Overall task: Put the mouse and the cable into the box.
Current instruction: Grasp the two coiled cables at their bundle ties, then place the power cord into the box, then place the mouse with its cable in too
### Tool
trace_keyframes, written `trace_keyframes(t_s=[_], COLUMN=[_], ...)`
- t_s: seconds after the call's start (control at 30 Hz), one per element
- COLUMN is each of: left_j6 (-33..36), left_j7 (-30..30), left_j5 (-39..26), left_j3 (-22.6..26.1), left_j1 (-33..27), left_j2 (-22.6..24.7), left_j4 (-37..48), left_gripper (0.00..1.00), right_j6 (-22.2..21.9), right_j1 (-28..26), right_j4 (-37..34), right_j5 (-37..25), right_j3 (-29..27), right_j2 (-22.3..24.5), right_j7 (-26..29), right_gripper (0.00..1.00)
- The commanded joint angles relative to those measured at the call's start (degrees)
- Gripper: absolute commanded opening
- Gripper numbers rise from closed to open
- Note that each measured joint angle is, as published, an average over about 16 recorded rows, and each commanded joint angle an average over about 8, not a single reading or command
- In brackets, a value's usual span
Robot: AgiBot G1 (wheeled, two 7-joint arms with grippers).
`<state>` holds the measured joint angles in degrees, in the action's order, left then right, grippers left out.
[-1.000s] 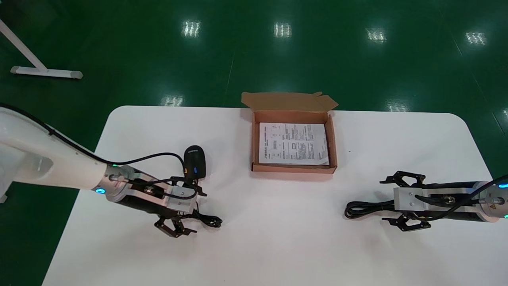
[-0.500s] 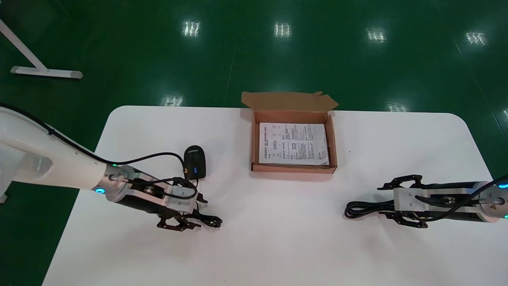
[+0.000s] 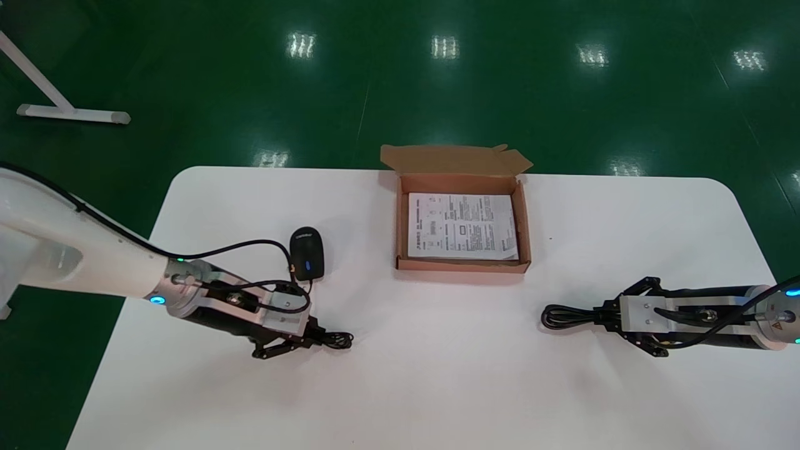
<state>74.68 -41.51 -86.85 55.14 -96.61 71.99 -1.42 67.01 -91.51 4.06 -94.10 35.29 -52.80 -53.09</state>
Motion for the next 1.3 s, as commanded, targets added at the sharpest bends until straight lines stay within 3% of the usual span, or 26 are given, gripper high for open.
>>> trace_keyframes(t_s=[0.03, 0.23, 0.43, 0.6, 0.83, 1.03, 1.3], left_j6=[-0.08, 0.44, -1.76, -5.98, -13.01, -19.28, -21.5], left_j7=[-0.05, 0.44, -0.61, -2.95, -8.46, -12.37, -14.59], left_j5=[-0.08, 1.92, 4.45, 4.37, 4.98, 6.61, 8.46], left_j3=[0.06, -1.37, -3.39, -3.84, -5.04, -6.43, -7.01], left_j1=[0.18, -3.22, -11.88, -20.97, -30.49, -32.62, -31.63], left_j2=[0.07, -1.43, -4.37, -4.39, 0.5, 4.55, 5.44], left_j4=[0.0, -0.43, -2.98, -6.21, -8.16, -7.67, -9.02], left_gripper=[0.0, 0.0, 0.0, 0.0, 0.0, 0.0, 0.0], right_j6=[0.1, -0.79, -4.26, -8.94, -15.49, -16.48, -16.38], right_j1=[0.09, -2.14, -6.64, -8.04, -6.79, -5.29, -4.57], right_j4=[-0.08, 1.68, 5.46, 7.41, 6.41, 3.91, 1.03], right_j5=[-0.03, 0.67, 3.8, 5.84, 6.17, 5.44, 5.05], right_j3=[0.02, -0.55, -2.94, -4.4, -4.45, -3.74, -3.41], right_j2=[-0.02, 0.23, -1.39, -6.88, -17.02, -21.32, -21.91], right_j7=[0.06, -0.62, -1.14, -1.47, -3.18, -6.5, -10.25], right_gripper=[0.0, 0.0, 0.0, 0.0, 0.0, 0.0, 0.0])
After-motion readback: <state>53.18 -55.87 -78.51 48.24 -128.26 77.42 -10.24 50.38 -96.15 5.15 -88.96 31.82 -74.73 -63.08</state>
